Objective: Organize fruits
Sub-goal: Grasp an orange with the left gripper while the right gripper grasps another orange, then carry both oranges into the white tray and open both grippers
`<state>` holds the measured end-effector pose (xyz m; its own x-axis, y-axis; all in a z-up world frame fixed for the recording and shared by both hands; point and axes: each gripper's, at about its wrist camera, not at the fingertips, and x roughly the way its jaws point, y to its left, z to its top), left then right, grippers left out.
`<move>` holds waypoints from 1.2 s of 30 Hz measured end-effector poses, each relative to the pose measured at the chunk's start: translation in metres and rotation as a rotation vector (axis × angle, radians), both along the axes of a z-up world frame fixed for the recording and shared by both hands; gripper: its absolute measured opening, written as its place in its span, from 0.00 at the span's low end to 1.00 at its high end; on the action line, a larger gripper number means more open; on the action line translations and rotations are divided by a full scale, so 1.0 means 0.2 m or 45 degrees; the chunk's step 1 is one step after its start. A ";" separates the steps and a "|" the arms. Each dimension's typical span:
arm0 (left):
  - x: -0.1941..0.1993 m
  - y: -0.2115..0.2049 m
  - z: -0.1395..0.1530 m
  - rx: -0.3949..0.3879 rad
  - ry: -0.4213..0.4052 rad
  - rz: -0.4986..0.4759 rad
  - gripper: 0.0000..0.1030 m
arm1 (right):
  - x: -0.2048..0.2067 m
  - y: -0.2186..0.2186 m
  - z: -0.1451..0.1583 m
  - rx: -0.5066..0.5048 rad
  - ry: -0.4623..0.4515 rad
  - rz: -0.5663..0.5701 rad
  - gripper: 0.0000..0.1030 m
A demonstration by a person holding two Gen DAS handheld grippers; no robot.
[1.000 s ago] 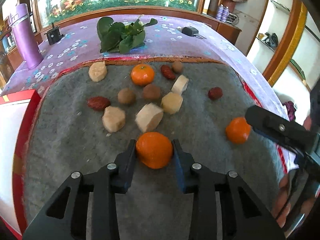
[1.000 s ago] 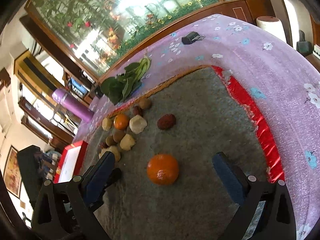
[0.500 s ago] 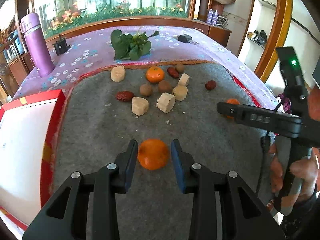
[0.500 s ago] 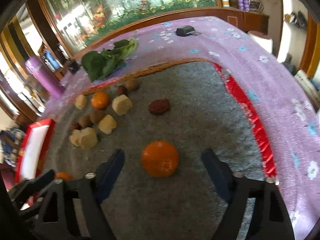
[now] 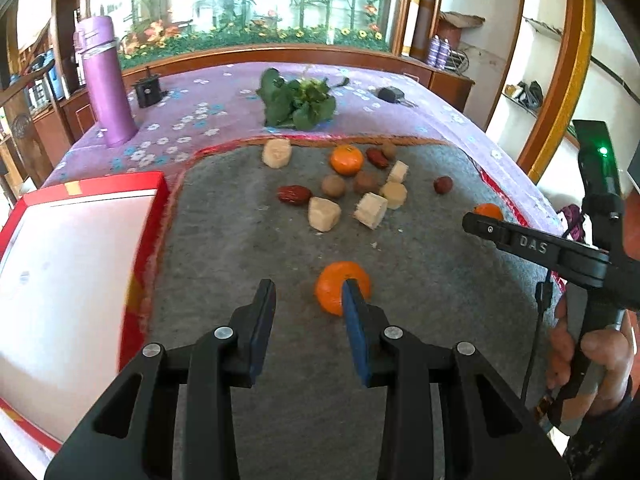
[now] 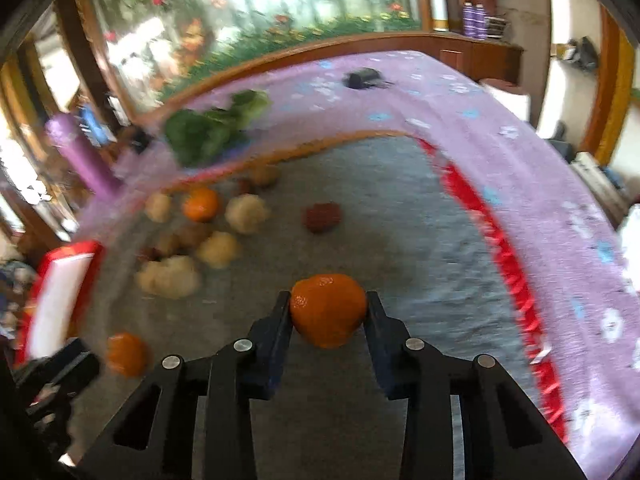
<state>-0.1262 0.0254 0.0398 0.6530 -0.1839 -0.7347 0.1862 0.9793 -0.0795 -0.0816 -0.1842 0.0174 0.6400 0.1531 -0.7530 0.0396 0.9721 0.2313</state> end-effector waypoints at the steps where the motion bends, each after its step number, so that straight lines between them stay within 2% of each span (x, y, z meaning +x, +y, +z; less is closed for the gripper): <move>1: -0.01 0.02 0.01 -0.010 -0.004 0.004 0.31 | -0.01 0.03 0.02 0.021 -0.011 0.028 0.35; 5: -0.05 0.07 0.05 -0.016 -0.034 0.018 0.31 | -0.05 0.16 0.07 0.060 -0.078 0.130 0.35; 7: -0.05 0.07 0.05 -0.054 -0.015 -0.037 0.31 | -0.07 0.20 0.08 0.045 -0.115 0.121 0.35; 11: -0.03 -0.01 0.00 -0.012 0.020 -0.095 0.32 | -0.07 0.21 0.05 0.053 -0.139 0.087 0.35; 14: 0.03 -0.07 -0.07 0.022 0.087 -0.120 0.35 | -0.05 0.18 0.02 0.108 -0.110 0.086 0.35; 19: 0.08 -0.11 -0.10 -0.001 0.117 -0.153 0.35 | -0.01 0.16 -0.05 0.196 -0.016 0.096 0.35; 26: 0.13 -0.12 -0.15 0.001 0.150 -0.150 0.32 | -0.01 0.14 -0.07 0.246 -0.008 0.106 0.35; 36: 0.08 -0.07 -0.10 -0.011 0.082 -0.106 0.30 | -0.04 0.18 -0.03 0.216 -0.075 0.149 0.35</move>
<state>-0.1104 0.0113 0.0200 0.5869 -0.2418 -0.7727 0.2610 0.9599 -0.1022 -0.0905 -0.1487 0.0121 0.6527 0.3502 -0.6718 -0.0896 0.9162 0.3906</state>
